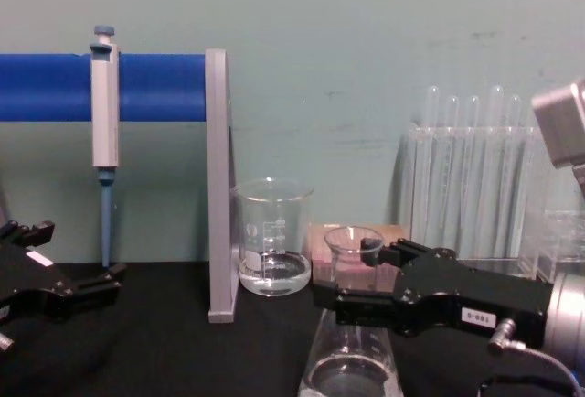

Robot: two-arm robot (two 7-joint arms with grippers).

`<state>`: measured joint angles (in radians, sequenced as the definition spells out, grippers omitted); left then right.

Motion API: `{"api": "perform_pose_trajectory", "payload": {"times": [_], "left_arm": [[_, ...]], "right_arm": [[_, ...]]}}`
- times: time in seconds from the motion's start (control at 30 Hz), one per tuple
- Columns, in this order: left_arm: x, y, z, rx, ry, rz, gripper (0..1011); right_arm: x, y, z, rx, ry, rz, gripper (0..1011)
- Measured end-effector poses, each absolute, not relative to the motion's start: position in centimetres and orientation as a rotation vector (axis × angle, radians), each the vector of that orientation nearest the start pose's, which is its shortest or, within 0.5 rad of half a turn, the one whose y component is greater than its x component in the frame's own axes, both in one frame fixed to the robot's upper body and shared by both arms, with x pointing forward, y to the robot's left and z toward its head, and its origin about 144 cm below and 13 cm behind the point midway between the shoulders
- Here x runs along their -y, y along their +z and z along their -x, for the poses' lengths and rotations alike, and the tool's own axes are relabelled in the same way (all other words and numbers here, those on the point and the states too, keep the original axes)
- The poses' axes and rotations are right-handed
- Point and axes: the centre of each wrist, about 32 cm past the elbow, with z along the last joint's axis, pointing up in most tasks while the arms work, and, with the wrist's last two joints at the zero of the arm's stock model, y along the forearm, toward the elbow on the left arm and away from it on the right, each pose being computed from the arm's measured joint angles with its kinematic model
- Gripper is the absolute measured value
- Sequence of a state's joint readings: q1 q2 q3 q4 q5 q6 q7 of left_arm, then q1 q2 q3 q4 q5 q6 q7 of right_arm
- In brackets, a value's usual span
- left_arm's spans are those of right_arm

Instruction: Grasp the erlenmeyer flask with one hand, shake it three times, then place it back.

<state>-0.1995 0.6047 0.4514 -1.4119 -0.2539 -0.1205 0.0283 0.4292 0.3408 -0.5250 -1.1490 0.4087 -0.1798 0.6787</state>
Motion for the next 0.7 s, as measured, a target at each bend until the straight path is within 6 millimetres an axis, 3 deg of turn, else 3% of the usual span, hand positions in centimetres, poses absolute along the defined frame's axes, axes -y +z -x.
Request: {"api": "perform_pose_trajectory", "payload": {"times": [0.07,0.33,0.7], "left_arm": [[-30.97,113.98,-48.86,0.285,1.248,-0.305,1001],[-30.97,113.98,-48.86,0.285,1.248,-0.304,1001],[-30.97,113.98,-48.86,0.285,1.248,-0.304,1001]], "right_arm": [[23.02,113.73,-55.33,0.065,-0.574,0.064,1002],[23.02,113.73,-55.33,0.064,-0.574,0.064,850],[23.02,113.73,-55.33,0.064,-0.574,0.064,509]]}}
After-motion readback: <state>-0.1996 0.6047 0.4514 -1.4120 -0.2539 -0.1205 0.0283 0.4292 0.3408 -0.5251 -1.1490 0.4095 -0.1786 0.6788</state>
